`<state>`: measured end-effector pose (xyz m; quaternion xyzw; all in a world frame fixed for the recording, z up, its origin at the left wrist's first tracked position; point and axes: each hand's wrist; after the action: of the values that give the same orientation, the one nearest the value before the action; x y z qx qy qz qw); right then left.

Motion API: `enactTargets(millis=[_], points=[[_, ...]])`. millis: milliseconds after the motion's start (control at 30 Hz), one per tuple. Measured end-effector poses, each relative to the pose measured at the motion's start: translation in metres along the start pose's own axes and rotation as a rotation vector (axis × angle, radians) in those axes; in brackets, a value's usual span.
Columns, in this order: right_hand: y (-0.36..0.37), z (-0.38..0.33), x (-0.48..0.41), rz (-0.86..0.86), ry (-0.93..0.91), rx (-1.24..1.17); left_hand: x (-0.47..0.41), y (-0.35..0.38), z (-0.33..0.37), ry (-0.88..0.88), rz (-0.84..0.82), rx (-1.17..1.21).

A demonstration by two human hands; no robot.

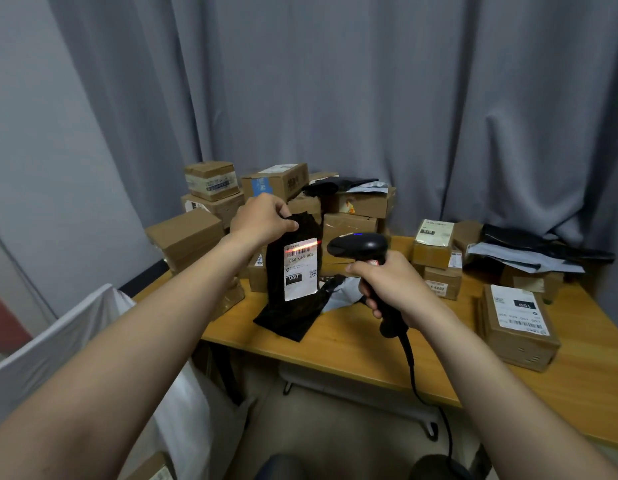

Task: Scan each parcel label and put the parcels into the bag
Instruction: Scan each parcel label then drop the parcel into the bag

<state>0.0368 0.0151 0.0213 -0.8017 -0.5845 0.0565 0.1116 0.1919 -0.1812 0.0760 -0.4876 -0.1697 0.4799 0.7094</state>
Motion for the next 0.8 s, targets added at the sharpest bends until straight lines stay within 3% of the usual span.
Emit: enactTargets(millis=[300,800], points=[[0.068,0.008,-0.017,-0.046,0.028,0.019,0.071,-0.04,-0.062,-0.064,0.099,-0.233],[0.129,0.018,-0.028,-0.14,0.092,0.064,0.225,-0.064,-0.227,-0.567,0.061,-0.261]])
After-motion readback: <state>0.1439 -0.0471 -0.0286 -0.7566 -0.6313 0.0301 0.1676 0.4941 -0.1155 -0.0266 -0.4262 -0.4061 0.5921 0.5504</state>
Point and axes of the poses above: each hand's wrist, its own x-axis away from the middle knuckle, its own y-axis out of the palm, z = x × y, and after that the axes turned 6 degrees about -z, right-handed
